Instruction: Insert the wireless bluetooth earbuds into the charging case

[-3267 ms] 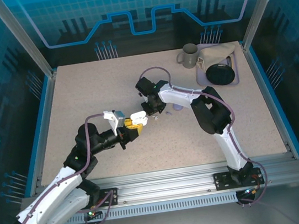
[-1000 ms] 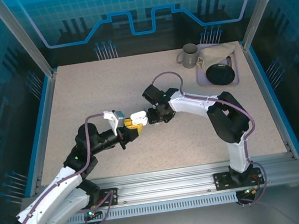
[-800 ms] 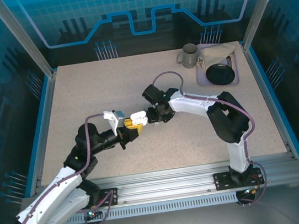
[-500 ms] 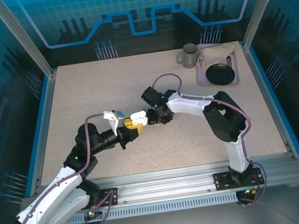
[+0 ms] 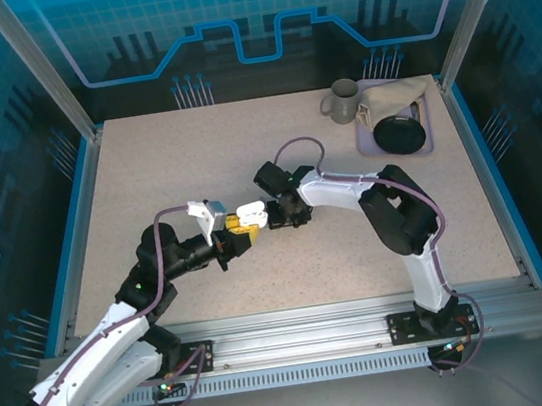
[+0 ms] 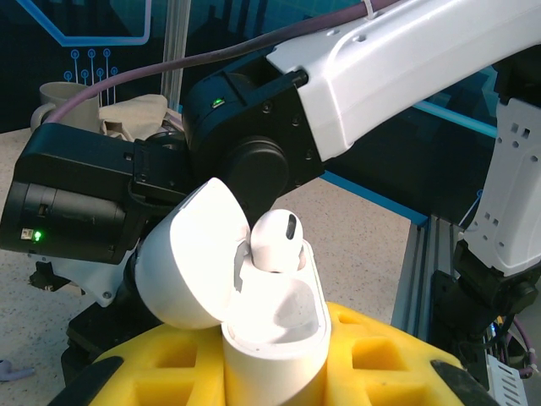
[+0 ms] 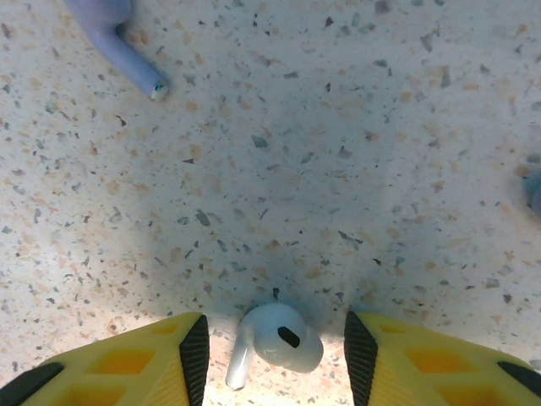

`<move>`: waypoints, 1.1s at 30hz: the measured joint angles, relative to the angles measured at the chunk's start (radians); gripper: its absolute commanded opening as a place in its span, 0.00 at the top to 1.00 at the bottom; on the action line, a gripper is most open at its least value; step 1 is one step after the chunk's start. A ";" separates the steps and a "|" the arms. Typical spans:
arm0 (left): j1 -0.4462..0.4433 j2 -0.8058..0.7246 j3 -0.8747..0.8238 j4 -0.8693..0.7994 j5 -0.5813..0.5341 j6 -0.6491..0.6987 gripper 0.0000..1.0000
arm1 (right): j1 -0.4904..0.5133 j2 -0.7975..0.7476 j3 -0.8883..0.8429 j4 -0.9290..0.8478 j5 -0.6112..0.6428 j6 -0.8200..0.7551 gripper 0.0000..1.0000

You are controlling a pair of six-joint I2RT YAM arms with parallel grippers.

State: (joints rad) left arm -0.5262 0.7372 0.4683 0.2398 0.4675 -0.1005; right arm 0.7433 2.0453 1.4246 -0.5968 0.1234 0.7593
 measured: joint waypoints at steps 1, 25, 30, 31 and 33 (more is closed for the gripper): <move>0.000 0.000 0.000 0.000 0.000 0.000 1.00 | 0.000 0.003 0.005 -0.006 0.001 -0.001 0.53; 0.000 -0.011 0.000 0.000 0.000 0.003 1.00 | 0.062 0.112 0.186 -0.139 0.061 -0.159 0.59; 0.000 -0.011 0.000 0.000 0.000 0.003 1.00 | 0.063 0.114 0.186 -0.147 0.072 -0.158 0.61; 0.000 -0.011 0.000 0.000 0.000 0.003 1.00 | 0.064 0.114 0.187 -0.148 0.073 -0.158 0.62; 0.000 -0.011 0.000 0.000 0.000 0.003 1.00 | 0.064 0.115 0.188 -0.148 0.076 -0.158 0.64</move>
State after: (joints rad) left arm -0.5262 0.7258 0.4683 0.2398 0.4675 -0.0975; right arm 0.8074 2.1605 1.6123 -0.7444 0.1989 0.6018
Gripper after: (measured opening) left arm 0.224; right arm 0.373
